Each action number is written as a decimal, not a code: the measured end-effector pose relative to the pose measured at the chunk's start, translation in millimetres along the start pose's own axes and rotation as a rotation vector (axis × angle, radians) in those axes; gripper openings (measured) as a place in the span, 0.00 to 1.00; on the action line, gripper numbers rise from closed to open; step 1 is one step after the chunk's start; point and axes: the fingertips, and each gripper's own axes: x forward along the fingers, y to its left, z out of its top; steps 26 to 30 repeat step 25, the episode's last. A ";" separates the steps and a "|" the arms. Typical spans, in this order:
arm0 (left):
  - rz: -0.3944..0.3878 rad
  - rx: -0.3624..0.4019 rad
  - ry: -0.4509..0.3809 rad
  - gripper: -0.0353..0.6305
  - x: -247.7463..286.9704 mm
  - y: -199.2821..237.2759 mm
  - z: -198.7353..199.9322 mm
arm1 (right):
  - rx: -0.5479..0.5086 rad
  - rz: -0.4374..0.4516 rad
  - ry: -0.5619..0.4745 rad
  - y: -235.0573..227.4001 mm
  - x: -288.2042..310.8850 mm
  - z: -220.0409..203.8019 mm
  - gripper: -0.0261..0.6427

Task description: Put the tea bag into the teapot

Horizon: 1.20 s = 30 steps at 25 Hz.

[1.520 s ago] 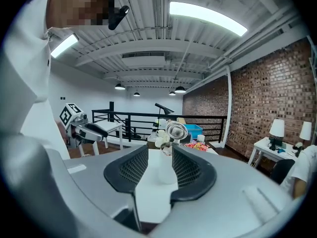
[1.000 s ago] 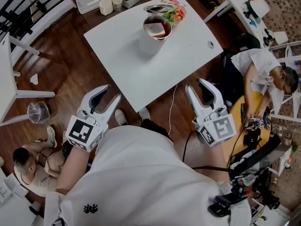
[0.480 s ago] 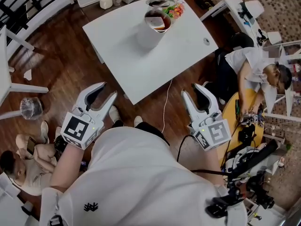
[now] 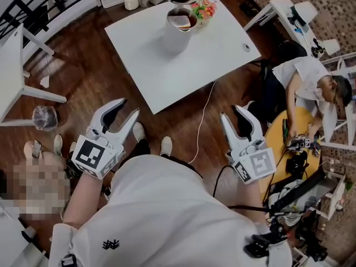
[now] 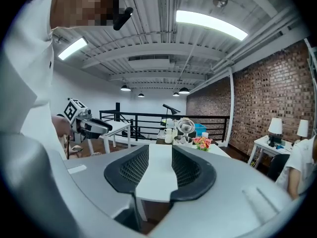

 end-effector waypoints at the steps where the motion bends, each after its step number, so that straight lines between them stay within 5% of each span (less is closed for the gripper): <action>1: 0.007 -0.006 0.003 0.25 -2.7 -6.4 -2.6 | 0.003 0.008 0.002 0.8 -5.3 -4.7 0.25; 9: 0.049 -0.011 0.023 0.25 -33.4 -33.3 -18.1 | 0.035 0.045 0.012 18.8 -25.1 -28.1 0.25; 19: -0.032 0.055 -0.019 0.25 -67.8 -31.6 -10.8 | -0.010 -0.024 -0.019 67.9 -44.9 -1.8 0.24; 30: -0.028 0.050 -0.027 0.25 -104.8 -13.4 -21.1 | -0.019 -0.050 -0.025 106.7 -40.6 0.7 0.24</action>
